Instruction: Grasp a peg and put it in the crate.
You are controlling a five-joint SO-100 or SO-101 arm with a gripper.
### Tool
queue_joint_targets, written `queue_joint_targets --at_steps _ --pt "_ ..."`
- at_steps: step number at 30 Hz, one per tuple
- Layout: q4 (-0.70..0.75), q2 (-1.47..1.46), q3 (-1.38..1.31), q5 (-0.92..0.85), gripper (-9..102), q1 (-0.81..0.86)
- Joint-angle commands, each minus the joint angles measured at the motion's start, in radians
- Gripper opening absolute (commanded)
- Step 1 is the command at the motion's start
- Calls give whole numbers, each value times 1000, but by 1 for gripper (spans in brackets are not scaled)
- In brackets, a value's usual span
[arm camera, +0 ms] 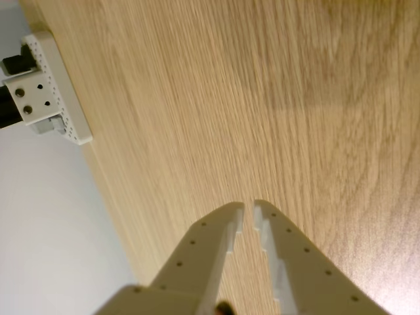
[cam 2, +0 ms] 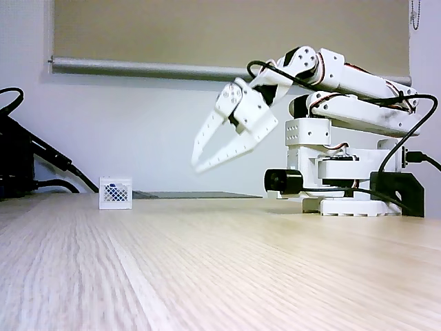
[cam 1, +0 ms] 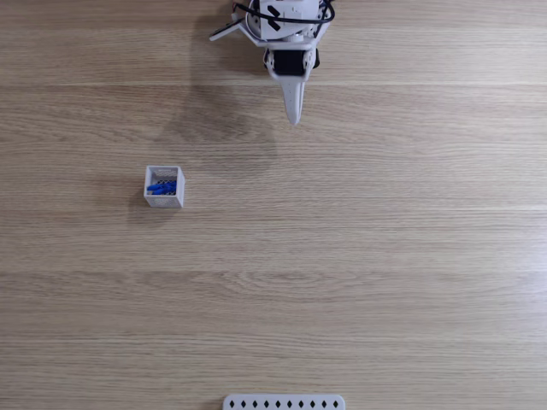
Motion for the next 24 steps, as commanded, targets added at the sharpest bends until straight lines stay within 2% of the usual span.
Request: queue_joint_targets --at_steps 1,24 --pt "0 14 -25 -8 -1 9" --pt "11 14 -29 -23 -1 12"
